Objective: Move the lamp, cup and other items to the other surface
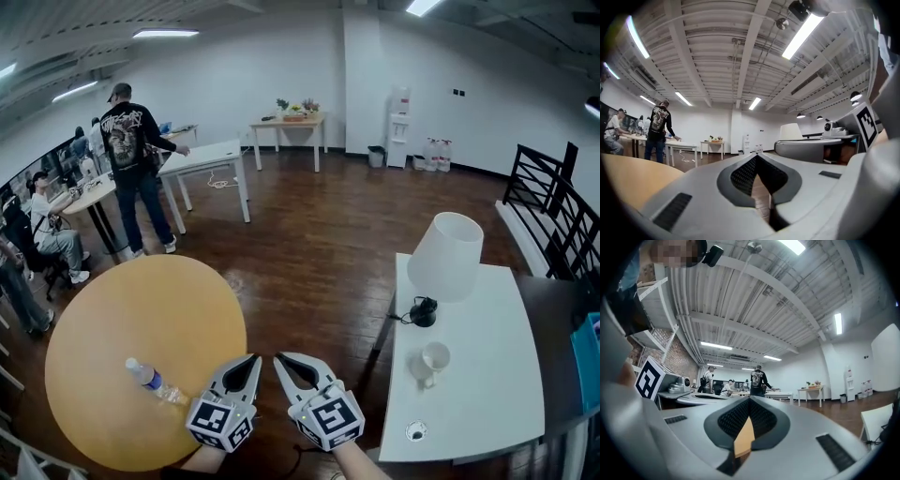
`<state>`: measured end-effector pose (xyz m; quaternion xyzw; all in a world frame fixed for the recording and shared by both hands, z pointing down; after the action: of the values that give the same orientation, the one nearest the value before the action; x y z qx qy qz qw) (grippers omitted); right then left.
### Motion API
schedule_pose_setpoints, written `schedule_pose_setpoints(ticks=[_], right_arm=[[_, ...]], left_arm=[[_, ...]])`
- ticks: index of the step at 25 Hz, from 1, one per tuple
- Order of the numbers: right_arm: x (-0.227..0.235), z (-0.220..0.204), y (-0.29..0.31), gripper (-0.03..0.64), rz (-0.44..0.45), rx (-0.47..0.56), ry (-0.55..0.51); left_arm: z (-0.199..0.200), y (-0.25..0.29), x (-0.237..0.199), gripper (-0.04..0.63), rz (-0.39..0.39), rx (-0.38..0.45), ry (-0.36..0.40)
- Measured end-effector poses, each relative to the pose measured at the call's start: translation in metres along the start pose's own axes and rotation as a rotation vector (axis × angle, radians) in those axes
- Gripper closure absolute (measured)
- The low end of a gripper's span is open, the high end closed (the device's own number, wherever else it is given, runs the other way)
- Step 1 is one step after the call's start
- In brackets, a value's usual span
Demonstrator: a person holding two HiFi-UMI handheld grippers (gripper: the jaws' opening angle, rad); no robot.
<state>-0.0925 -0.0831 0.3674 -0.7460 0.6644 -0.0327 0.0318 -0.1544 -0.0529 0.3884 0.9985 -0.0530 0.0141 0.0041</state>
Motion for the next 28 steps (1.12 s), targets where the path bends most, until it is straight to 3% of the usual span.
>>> schedule_pose_setpoints(ticks=[8,19,25,27,28], right_arm=[[0.019,0.004,-0.024,0.614,-0.051,-0.008,-0.021],[0.038,0.004,-0.051,0.614,-0.126,0.014,-0.044],[0.071,-0.001,-0.107,0.579,-0.303,0.014,-0.091],[0.085,-0.008,-0.134,0.490,-0.360,-0.010,-0.083],[0.091,-0.012,-0.148,0.489,-0.387,-0.026,-0.086]], left_arm=[[0.001,0.023,0.031,0.588,-0.073,-0.022,0.017],[0.001,0.038,0.055,0.588,-0.111,0.000,0.014],[0.005,0.055,0.098,0.586,-0.169,0.016,0.012],[0.002,0.064,0.125,0.586,-0.226,0.023,0.013],[0.000,0.067,0.139,0.586,-0.258,0.026,0.012]])
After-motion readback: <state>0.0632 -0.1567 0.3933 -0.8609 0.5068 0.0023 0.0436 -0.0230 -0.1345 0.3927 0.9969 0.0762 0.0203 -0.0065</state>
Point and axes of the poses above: the fingertips, and each gripper's own axes: y forward along the fingers, x to its right, z out of its top, the point moved 2 cm from there along -y, backward along the fingers, and after that the axes turned 4 degrees about z, right-handed, at the moved point
